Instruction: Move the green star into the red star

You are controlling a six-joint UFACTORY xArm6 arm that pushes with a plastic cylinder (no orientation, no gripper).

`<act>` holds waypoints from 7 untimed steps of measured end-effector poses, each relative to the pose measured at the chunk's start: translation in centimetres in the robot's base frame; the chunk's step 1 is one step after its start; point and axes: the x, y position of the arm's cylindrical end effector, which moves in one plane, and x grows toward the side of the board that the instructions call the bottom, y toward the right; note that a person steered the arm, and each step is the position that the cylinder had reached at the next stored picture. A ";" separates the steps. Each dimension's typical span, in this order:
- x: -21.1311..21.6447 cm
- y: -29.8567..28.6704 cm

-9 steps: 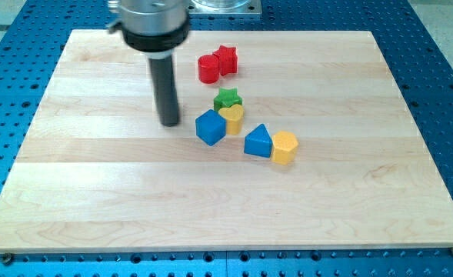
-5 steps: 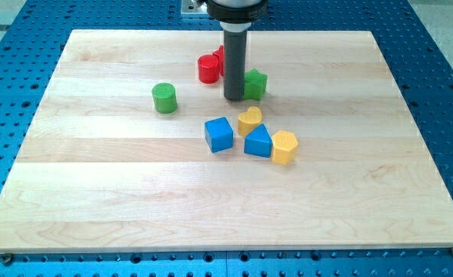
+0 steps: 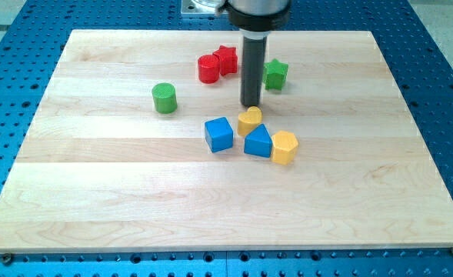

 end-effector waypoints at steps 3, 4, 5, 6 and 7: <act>-1.8 6.5; -5.9 4.5; -5.7 -0.8; 0.5 -1.0; 1.2 -10.7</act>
